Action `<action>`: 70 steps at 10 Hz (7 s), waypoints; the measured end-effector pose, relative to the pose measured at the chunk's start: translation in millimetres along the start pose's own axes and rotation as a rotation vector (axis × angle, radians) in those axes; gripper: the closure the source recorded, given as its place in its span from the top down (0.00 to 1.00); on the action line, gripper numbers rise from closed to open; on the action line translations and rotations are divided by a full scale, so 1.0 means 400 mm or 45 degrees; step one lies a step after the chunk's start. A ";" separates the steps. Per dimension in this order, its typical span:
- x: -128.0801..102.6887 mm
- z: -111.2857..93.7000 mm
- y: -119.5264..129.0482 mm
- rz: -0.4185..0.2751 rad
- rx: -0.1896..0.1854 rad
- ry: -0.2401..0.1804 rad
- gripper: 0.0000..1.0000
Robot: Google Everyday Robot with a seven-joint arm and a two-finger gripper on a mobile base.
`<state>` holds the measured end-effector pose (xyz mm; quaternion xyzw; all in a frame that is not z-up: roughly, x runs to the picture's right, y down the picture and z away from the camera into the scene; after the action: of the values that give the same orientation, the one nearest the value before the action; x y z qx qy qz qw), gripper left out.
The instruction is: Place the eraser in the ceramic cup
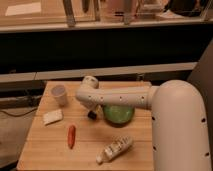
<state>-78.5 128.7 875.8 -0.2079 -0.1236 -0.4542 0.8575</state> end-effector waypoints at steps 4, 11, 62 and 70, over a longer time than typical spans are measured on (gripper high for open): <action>0.031 0.008 0.018 0.012 -0.001 -0.013 0.80; 0.070 0.033 0.031 -0.021 0.020 -0.130 0.80; 0.025 -0.022 -0.104 -0.190 0.045 -0.339 0.00; 0.050 -0.118 -0.249 -0.213 0.039 -0.311 0.00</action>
<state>-149.1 42.0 866.5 -0.2375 -0.2509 -0.4934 0.7982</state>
